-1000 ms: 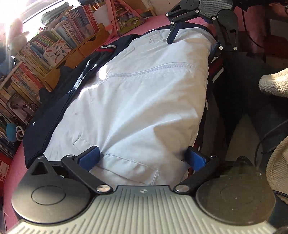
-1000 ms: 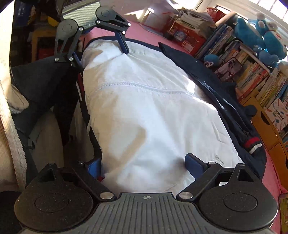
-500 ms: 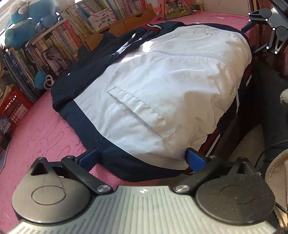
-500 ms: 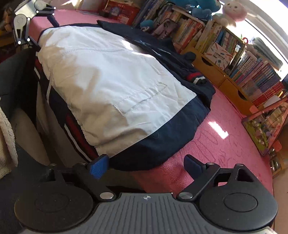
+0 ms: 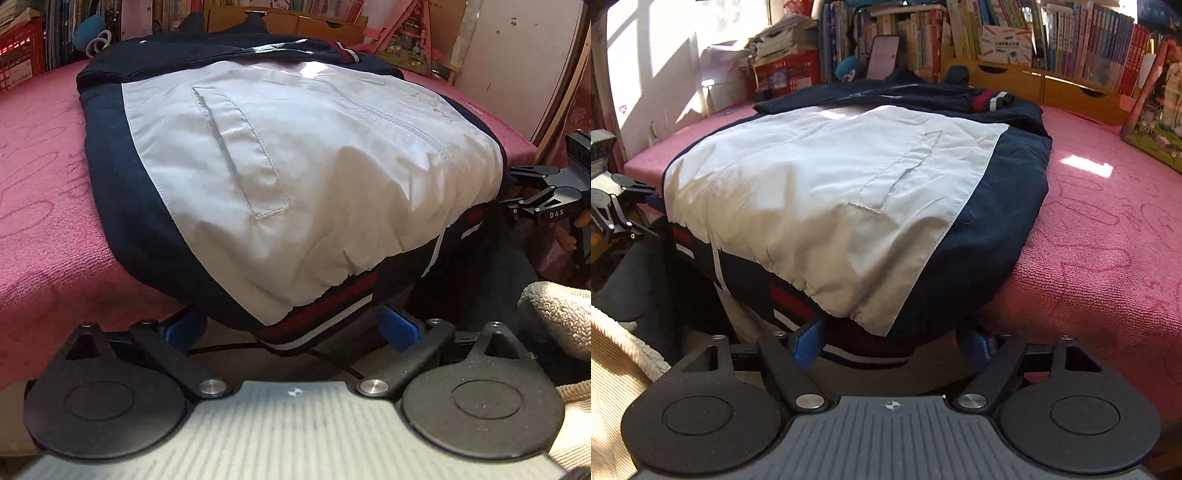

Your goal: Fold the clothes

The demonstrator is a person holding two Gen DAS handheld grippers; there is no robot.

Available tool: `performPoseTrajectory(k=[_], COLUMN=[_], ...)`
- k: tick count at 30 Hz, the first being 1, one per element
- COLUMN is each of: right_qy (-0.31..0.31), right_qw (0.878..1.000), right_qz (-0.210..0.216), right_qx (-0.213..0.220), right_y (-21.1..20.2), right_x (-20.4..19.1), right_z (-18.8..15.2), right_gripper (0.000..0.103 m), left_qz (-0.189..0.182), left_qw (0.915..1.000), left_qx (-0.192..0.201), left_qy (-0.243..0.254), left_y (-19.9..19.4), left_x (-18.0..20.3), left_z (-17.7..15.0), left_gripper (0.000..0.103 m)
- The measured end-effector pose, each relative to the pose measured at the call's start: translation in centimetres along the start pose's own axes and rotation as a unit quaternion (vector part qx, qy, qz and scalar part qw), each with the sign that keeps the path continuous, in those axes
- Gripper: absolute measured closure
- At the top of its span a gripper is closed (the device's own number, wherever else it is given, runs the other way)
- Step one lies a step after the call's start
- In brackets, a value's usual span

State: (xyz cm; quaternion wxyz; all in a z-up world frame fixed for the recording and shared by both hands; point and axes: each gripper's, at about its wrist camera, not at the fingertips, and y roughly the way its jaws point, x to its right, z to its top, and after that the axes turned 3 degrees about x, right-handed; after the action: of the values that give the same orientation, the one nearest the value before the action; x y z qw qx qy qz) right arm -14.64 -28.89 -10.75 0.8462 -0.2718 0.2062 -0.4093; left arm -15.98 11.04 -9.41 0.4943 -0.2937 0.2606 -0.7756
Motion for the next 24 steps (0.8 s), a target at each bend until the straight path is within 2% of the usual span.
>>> performPoseTrajectory(k=[2, 3, 4, 6, 9, 12, 15, 18, 21, 24], right_qy=[0.034, 0.047, 0.053, 0.05, 0.054, 0.06, 0.079, 0.095, 0.127, 0.181], right_qw=[0.999, 0.998, 0.998, 0.998, 0.996, 0.994, 0.989, 0.98, 0.972, 0.964], right_qz=[0.027, 0.038, 0.043, 0.046, 0.067, 0.087, 0.114, 0.143, 0.16, 0.16], right_qx=[0.0, -0.003, -0.007, -0.013, -0.017, 0.003, 0.043, 0.098, 0.116, 0.111], right_y=[0.7, 0.8, 0.8, -0.1, -2.3, -5.0, -7.3, -8.0, -5.7, -1.1], right_x=[0.8, 1.0, 1.0, 0.5, -0.3, -1.3, -2.0, -2.5, -2.4, -1.5], right_z=[0.2, 0.2, 0.2, 0.0, 0.1, 0.9, 2.5, 5.0, 8.0, 10.9], right_gripper=[0.03, 0.043, 0.045, 0.053, 0.062, 0.066, 0.069, 0.069, 0.069, 0.069], left_qz=[-0.02, -0.024, -0.027, -0.036, -0.065, -0.084, -0.094, -0.119, -0.14, -0.111], left_qw=[0.9993, 0.9987, 0.998, 0.9969, 0.9939, 0.992, 0.9903, 0.9824, 0.9713, 0.9713], left_qx=[0.009, 0.011, 0.014, 0.023, 0.035, 0.051, 0.081, 0.131, 0.182, 0.199], left_qy=[-0.03, -0.043, -0.055, -0.066, -0.081, -0.08, -0.064, -0.059, -0.061, -0.066], left_y=[0.6, 0.8, 0.8, 0.2, -1.8, -4.4, -6.8, -8.8, -9.0, -7.6], left_x=[-0.4, -0.6, -0.7, -0.9, -1.2, -0.8, 0.2, 0.8, 0.8, 0.3], left_z=[0.0, -0.1, -0.3, -0.8, -1.3, -1.3, -0.2, 1.9, 4.8, 7.5], left_gripper=[0.016, 0.022, 0.036, 0.052, 0.067, 0.071, 0.072, 0.072, 0.07, 0.069])
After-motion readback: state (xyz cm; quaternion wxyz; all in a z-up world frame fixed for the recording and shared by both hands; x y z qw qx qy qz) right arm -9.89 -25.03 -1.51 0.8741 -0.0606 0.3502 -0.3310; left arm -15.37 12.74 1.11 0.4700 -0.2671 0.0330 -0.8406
